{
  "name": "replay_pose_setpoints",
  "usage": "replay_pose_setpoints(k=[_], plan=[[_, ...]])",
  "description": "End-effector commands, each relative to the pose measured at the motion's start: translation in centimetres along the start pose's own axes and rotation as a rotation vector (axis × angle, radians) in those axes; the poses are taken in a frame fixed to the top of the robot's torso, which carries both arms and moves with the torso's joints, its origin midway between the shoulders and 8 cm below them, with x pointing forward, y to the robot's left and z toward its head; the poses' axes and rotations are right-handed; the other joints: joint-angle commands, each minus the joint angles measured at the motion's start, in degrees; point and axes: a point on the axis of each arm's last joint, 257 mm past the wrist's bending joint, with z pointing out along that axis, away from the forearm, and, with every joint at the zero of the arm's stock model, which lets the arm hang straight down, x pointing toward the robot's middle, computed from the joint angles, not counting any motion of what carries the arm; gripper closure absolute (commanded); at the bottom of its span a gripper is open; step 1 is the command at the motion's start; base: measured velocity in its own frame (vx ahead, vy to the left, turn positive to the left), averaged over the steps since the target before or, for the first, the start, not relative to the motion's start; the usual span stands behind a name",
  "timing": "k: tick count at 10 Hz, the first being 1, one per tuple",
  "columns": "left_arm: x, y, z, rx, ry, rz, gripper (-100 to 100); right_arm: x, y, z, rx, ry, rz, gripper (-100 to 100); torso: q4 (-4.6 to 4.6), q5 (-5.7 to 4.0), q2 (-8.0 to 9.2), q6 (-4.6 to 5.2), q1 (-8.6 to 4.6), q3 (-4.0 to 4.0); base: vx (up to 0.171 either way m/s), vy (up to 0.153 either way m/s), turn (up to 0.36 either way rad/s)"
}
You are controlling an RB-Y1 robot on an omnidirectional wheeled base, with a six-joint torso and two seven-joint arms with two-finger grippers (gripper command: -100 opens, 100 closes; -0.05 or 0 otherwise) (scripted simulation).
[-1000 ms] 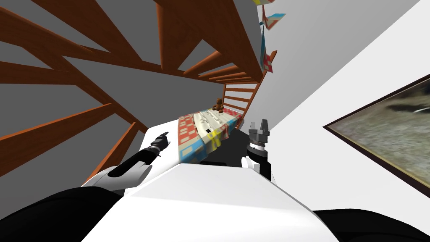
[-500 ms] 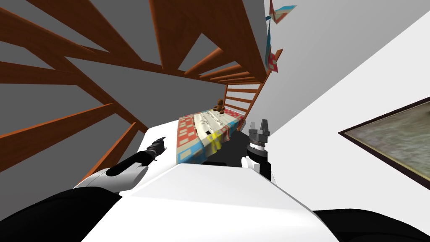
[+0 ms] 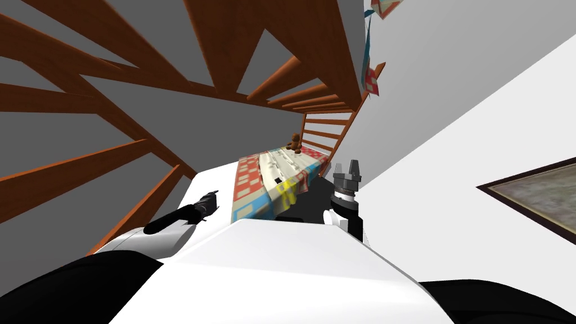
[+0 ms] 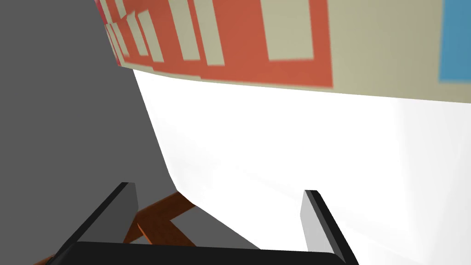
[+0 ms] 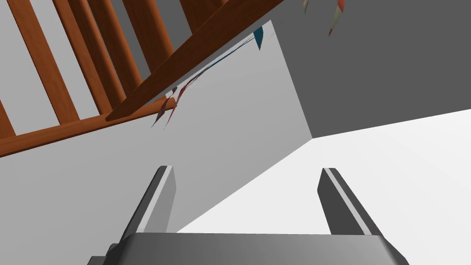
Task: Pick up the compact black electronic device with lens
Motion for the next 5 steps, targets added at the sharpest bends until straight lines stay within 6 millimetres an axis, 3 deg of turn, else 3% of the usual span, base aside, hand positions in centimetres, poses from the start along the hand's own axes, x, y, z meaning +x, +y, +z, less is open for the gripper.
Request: replay_pose_setpoints(k=[1,4,5], plan=[[-1.2,2.3,0.0,-0.076,-0.022,-0.028,-100,0.0,0.0,0.0,0.0,0.0,0.0,0,0.0,0.0,0.0,0.0,0.0,0.0,0.139,-0.06,0.039],[-2.2,5.0,-0.3,-0.175,-0.053,-0.053,-100,0.0,0.0,0.0,0.0,0.0,0.0,0,0.0,-0.02,-0.03,-0.01,-0.11,-0.01,0.12,-0.061,0.037],[-2.3,5.3,-0.3,-0.186,-0.058,-0.052,-100,0.0,0.0,0.0,0.0,0.0,0.0,0,0.01,-0.03,0.05,0.0,-0.08,0.02,0.045,-0.016,-0.001]])
